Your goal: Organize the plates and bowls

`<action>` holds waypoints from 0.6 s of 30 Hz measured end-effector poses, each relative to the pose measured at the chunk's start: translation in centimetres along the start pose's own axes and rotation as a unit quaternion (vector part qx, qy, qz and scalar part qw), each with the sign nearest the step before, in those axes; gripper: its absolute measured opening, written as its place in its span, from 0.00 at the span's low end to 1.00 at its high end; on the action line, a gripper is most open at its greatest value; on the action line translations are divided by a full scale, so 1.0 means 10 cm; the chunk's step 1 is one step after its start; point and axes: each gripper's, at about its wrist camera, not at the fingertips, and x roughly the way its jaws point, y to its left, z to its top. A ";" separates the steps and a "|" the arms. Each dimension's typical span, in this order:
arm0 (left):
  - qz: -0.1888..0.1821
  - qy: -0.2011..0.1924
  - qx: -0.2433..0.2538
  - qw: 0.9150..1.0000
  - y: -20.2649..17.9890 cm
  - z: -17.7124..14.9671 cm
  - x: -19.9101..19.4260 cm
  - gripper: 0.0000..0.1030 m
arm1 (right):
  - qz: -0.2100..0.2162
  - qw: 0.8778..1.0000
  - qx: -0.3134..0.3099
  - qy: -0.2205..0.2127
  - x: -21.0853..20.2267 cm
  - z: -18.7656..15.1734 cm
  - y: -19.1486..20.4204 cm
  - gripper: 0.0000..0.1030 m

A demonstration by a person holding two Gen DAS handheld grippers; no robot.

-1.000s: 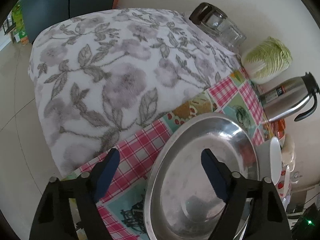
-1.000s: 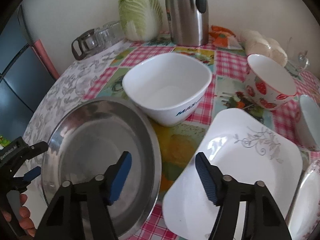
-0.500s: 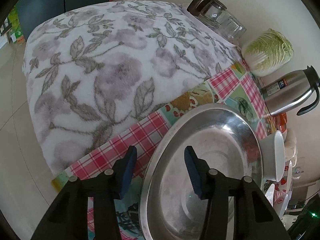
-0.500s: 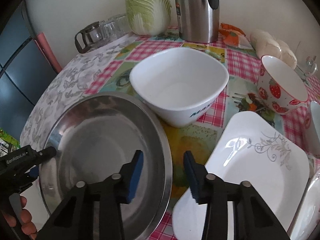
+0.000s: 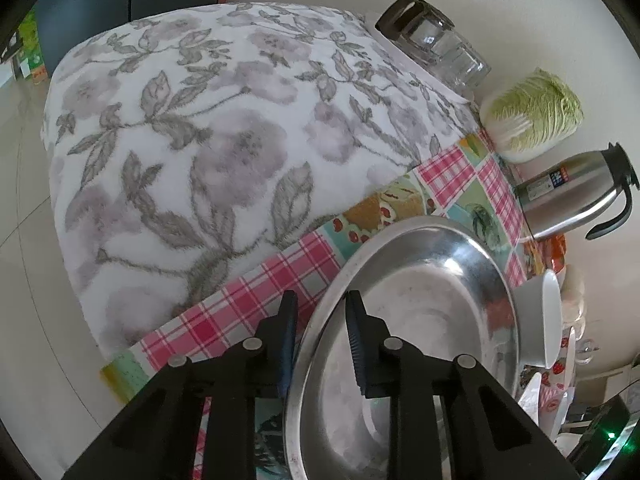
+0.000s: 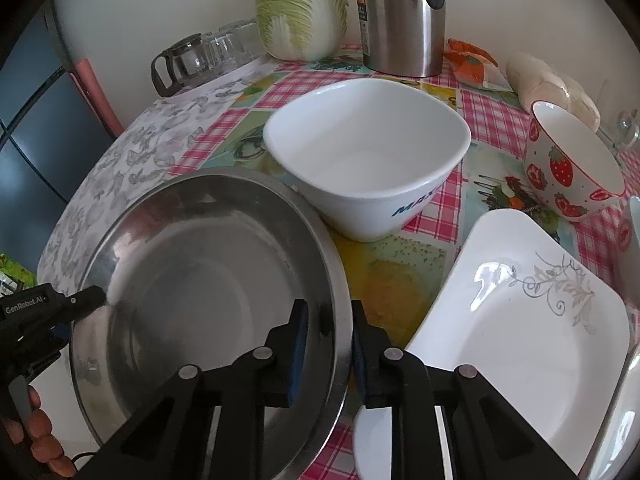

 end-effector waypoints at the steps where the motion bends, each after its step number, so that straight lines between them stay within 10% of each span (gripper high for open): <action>1: 0.001 -0.003 0.000 1.000 0.00 0.01 -0.02 0.24 | 0.003 1.000 0.000 -0.001 -0.01 -0.01 0.01 0.20; 18: -0.055 -0.031 -0.028 0.998 0.11 0.10 -0.36 0.24 | 0.023 0.998 -0.019 -0.055 -0.43 -0.01 0.15 0.20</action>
